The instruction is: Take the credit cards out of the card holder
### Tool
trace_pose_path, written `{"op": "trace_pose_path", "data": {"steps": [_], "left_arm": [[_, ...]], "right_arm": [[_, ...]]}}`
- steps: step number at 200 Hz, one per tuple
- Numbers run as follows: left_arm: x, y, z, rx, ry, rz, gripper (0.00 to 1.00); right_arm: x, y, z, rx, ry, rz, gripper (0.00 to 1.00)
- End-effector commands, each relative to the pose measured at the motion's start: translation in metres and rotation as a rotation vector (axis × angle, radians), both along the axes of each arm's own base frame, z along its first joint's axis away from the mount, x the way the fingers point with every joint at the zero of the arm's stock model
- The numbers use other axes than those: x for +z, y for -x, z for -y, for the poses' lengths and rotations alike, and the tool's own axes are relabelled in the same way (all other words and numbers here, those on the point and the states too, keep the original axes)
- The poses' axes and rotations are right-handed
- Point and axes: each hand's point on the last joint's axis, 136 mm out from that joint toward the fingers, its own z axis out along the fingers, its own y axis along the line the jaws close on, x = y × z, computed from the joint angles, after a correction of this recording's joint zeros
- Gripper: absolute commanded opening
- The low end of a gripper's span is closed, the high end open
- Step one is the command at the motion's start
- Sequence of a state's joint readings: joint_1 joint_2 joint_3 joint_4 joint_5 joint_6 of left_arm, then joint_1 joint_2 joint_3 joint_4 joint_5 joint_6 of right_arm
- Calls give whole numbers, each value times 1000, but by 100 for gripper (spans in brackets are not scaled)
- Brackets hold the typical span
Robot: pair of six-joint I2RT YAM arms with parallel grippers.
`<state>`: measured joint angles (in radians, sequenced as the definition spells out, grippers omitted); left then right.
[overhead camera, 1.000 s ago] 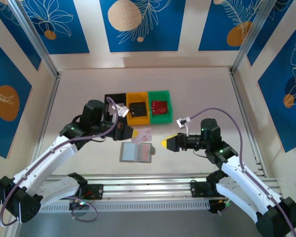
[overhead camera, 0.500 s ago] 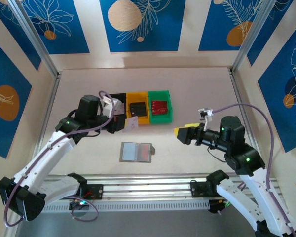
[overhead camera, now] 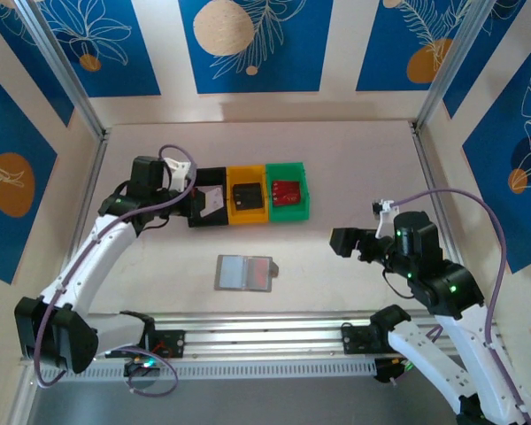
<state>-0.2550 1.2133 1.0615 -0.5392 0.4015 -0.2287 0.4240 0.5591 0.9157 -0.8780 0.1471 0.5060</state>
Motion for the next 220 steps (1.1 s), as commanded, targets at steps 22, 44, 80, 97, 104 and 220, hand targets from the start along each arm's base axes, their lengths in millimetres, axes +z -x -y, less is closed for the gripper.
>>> {"op": "trace_pose_path", "data": {"steps": [22, 44, 80, 97, 104, 220], "left_arm": [[9, -40, -24, 92, -83, 102, 0], [-2, -55, -28, 112, -94, 85, 0], [-20, -77, -23, 106, -72, 30, 0], [-29, -87, -22, 104, -77, 4, 0], [-32, -90, -21, 99, -72, -5, 0], [-87, -124, -18, 67, -42, -190, 0]], "right_arm": [[-11, 4, 19, -89, 33, 9, 99], [-14, 3, 20, -94, 26, 16, 99], [-17, 4, 21, -102, 29, 26, 99], [-17, 4, 22, -104, 28, 38, 99], [-17, 4, 22, -103, 27, 40, 99], [-22, 3, 17, -78, 32, 45, 99]]}}
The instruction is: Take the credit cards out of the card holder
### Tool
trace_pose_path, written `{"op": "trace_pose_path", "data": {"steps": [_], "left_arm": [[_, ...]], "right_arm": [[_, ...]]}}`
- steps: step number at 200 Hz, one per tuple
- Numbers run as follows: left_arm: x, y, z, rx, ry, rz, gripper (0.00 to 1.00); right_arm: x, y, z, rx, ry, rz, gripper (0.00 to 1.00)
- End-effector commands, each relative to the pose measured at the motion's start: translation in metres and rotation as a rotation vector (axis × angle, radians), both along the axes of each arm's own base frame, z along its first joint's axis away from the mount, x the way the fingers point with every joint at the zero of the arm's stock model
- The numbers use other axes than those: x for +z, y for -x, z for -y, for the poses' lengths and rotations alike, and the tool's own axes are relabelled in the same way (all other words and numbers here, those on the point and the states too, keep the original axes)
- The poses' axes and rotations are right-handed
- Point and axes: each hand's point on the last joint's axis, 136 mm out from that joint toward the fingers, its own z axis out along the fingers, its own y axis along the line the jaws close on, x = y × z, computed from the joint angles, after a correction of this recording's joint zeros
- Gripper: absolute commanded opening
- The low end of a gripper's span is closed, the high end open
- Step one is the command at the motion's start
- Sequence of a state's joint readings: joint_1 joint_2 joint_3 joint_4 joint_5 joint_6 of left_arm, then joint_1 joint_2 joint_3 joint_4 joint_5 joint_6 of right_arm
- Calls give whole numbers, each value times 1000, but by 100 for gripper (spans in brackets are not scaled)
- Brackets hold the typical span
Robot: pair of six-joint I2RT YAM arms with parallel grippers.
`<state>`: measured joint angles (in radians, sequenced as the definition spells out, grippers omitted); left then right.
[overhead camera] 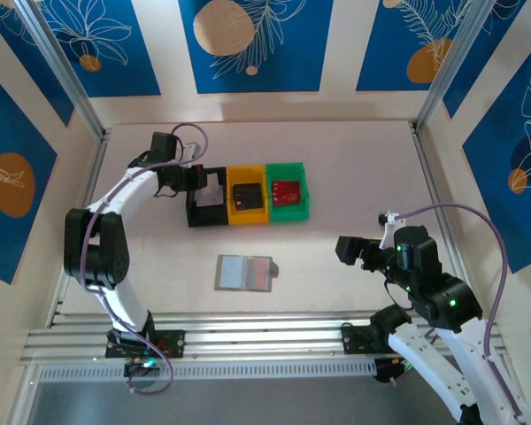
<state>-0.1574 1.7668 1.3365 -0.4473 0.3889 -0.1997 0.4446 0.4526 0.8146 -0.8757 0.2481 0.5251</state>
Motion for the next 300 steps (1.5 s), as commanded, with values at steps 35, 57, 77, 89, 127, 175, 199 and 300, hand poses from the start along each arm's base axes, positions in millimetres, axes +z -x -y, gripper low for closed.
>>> {"op": "trace_pose_path", "data": {"steps": [35, 57, 77, 89, 127, 175, 199, 300], "left_arm": [[-14, -8, -2, -20, 25, -61, 0], [-22, -10, -3, -26, 22, -83, 0], [-28, -12, -2, -32, 26, -107, 0], [-31, -13, -2, -30, 24, -114, 0], [-36, -16, -1, -34, 28, -129, 0], [-43, -18, -3, -31, 25, -157, 0], [-43, -18, -3, -36, 22, -161, 0], [-46, -16, 3, -50, 84, -202, 0]], "right_arm": [[0, -3, -2, 1, -3, 23, 99], [-1, -3, -2, 2, -1, 23, 99], [-1, -3, -2, 4, 0, 23, 99], [-1, -4, -3, 6, -2, 22, 99], [-2, -4, -3, 10, -2, 20, 99], [-2, -4, -4, 14, -2, 20, 99], [-2, -4, -4, 15, -3, 21, 99], [-3, -5, -4, 12, -1, 18, 99]]}}
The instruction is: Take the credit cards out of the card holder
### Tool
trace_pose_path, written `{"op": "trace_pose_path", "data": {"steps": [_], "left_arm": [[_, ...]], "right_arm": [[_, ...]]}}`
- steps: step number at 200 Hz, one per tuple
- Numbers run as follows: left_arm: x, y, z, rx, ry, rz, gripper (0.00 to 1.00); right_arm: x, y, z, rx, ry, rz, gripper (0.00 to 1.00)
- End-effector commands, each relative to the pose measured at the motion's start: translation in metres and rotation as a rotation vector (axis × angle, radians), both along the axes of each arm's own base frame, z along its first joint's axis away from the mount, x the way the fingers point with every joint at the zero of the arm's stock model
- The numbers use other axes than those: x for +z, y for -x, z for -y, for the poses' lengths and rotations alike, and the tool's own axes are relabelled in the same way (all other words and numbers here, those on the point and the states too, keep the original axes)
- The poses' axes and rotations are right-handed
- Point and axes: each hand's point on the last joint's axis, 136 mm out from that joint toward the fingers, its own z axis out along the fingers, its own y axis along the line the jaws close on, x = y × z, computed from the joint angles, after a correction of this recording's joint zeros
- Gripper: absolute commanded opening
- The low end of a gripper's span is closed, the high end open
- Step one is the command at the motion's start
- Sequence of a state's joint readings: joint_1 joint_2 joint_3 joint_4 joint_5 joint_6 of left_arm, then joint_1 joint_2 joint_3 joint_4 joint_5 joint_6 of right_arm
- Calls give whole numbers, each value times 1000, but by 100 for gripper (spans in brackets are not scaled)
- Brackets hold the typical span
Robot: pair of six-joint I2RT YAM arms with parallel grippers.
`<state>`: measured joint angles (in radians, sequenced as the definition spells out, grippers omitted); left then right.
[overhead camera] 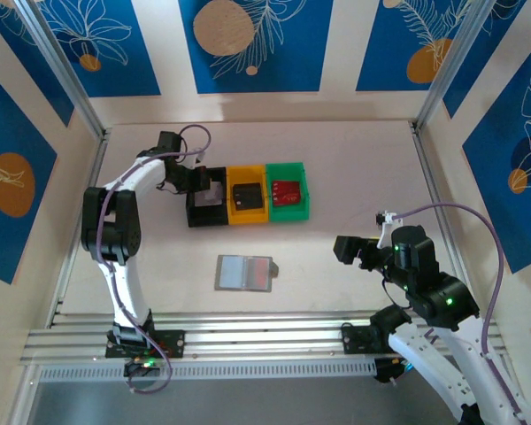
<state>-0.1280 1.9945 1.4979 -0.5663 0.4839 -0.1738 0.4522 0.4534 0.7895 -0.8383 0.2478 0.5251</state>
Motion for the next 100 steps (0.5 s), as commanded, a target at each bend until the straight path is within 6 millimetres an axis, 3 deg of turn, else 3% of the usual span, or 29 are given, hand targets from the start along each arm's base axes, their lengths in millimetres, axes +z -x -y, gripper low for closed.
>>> {"op": "trace_pose_path", "data": {"steps": [1, 100], "left_arm": [[3, -1, 0, -10, 39, -20, 0], [5, -3, -10, 12, 58, -34, 0]], "right_arm": [[0, -1, -1, 4, 4, 9, 99], [-1, -1, -1, 7, 3, 8, 99]]}}
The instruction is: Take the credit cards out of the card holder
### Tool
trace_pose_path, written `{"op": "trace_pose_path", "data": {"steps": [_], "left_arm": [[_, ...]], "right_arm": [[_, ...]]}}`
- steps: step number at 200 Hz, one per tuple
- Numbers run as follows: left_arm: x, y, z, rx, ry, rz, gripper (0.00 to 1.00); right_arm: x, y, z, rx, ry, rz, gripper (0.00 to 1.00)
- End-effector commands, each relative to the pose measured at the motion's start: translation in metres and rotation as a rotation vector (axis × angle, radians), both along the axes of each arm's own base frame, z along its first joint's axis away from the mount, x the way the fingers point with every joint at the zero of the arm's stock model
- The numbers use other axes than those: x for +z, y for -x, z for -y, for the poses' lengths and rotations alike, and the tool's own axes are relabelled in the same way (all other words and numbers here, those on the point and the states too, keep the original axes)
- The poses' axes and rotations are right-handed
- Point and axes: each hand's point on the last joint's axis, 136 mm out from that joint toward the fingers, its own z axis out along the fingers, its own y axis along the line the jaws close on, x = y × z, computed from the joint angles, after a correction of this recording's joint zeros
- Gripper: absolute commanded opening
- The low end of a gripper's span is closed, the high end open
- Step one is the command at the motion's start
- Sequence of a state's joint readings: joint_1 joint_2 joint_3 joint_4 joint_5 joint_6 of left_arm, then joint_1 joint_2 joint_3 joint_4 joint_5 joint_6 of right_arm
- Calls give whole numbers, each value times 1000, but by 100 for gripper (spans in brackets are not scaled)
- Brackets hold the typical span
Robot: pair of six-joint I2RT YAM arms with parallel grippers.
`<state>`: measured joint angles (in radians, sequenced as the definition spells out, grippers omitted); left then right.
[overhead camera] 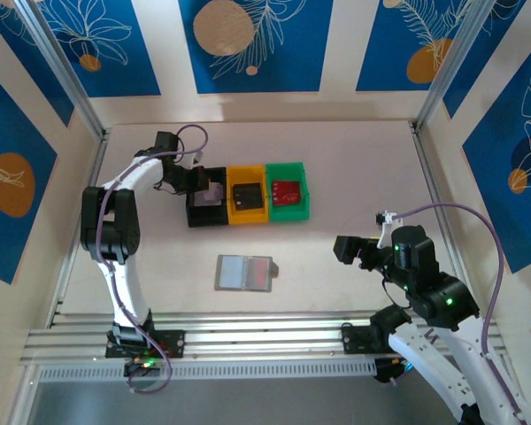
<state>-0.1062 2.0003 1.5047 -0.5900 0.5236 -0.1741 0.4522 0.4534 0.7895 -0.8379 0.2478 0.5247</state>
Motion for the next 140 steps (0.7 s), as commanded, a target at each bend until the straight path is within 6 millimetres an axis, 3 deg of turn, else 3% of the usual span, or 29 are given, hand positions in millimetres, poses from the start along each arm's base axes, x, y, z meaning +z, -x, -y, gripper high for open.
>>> {"op": "trace_pose_path", "data": {"steps": [1, 140], "left_arm": [[4, -5, -5, 6, 26, -8, 0], [-6, -1, 2, -13, 71, -61, 5]], "right_arm": [[0, -1, -1, 6, 2, 8, 99], [-1, -1, -1, 7, 1, 7, 99]]}}
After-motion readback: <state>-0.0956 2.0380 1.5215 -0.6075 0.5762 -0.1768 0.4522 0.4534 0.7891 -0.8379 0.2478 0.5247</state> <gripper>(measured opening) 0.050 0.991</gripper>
